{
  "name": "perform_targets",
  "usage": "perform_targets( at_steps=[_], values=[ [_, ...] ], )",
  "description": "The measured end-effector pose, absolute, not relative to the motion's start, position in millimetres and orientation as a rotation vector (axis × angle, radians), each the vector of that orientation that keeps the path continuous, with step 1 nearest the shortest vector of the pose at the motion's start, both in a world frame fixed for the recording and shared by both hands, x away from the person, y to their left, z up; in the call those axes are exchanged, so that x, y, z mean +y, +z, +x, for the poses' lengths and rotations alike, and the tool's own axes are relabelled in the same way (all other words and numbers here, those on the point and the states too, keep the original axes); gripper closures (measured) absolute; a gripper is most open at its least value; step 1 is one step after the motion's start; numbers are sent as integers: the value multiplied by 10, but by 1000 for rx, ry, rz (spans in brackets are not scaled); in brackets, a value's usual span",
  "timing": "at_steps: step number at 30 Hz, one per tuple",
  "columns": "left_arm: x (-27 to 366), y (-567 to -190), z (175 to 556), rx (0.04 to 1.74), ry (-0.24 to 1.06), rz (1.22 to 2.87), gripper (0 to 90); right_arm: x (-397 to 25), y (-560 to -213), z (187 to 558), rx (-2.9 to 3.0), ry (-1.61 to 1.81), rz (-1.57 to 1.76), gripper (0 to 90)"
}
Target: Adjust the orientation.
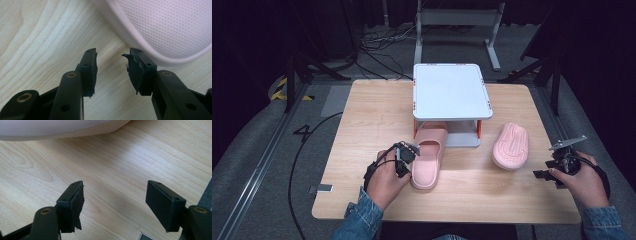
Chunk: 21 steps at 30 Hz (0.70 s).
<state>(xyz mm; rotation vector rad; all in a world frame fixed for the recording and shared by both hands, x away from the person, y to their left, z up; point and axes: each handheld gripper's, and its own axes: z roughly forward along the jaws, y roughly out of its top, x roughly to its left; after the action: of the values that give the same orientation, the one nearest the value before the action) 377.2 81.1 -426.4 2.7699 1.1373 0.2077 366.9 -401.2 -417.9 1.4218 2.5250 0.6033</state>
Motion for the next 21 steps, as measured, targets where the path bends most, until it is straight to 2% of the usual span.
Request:
perform_targets(
  at_steps=[10,13,16,21],
  values=[
    [589,-4262,3770,1080,230,2752,585,-4004,-4166,3665,2530,605,1410,316],
    [588,-4218,3747,1077,248,2745,517,-3992,-4167,3669,2533,602,1407,315],
    [617,-4145,3678,1082,269,2727,464,-3994,-4165,3667,2532,602,1408,315],
    [498,-3956,3286,912,181,2747,501,-4006,-4155,3668,2530,611,1401,315]
  ],
)
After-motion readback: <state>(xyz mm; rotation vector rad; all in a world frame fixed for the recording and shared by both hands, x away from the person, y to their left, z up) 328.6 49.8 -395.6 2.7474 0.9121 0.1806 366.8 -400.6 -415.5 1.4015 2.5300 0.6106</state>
